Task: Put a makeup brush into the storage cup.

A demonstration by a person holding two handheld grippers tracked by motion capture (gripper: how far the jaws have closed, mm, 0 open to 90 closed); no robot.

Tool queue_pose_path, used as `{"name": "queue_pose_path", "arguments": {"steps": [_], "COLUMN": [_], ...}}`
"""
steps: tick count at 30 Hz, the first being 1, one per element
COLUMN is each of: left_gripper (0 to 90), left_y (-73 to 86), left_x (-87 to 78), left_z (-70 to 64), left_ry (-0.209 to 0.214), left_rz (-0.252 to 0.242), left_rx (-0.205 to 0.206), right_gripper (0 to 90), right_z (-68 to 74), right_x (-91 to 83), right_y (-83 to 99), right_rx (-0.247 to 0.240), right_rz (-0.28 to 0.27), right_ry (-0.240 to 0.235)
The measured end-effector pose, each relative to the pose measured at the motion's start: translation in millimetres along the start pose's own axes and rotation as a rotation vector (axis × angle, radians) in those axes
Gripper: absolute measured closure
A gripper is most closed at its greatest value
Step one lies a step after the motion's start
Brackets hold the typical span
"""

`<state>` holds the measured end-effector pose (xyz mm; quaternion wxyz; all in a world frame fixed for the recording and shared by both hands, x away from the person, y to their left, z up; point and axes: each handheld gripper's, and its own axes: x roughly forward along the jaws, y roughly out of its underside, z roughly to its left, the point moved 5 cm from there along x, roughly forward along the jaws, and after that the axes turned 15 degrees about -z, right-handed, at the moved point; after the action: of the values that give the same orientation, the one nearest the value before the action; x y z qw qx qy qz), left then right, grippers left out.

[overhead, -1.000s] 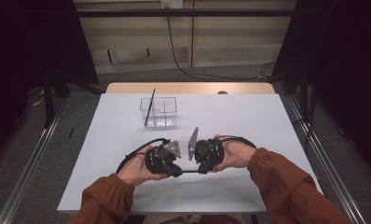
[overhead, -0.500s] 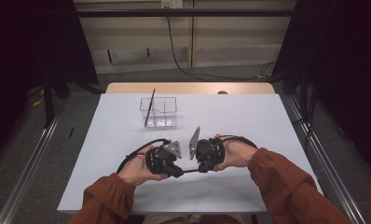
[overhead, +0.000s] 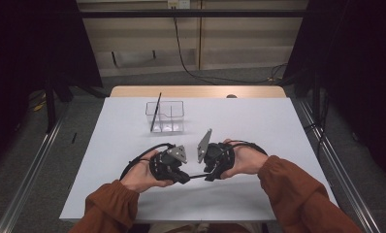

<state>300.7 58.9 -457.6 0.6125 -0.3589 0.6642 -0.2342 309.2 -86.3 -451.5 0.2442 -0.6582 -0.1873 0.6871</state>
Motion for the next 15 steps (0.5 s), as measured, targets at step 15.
{"name": "queue_pose_path", "arguments": {"steps": [15], "left_gripper": [84.1], "left_y": [6.1], "left_x": [-11.5], "left_z": [1.3], "left_ry": [-0.002], "left_rz": [-0.015], "left_rx": [-0.024], "right_gripper": [31.2], "right_z": [-4.2], "right_x": [-11.6], "right_y": [10.2], "right_rx": [0.056], "right_rz": [-0.056], "right_ry": [0.047]}}
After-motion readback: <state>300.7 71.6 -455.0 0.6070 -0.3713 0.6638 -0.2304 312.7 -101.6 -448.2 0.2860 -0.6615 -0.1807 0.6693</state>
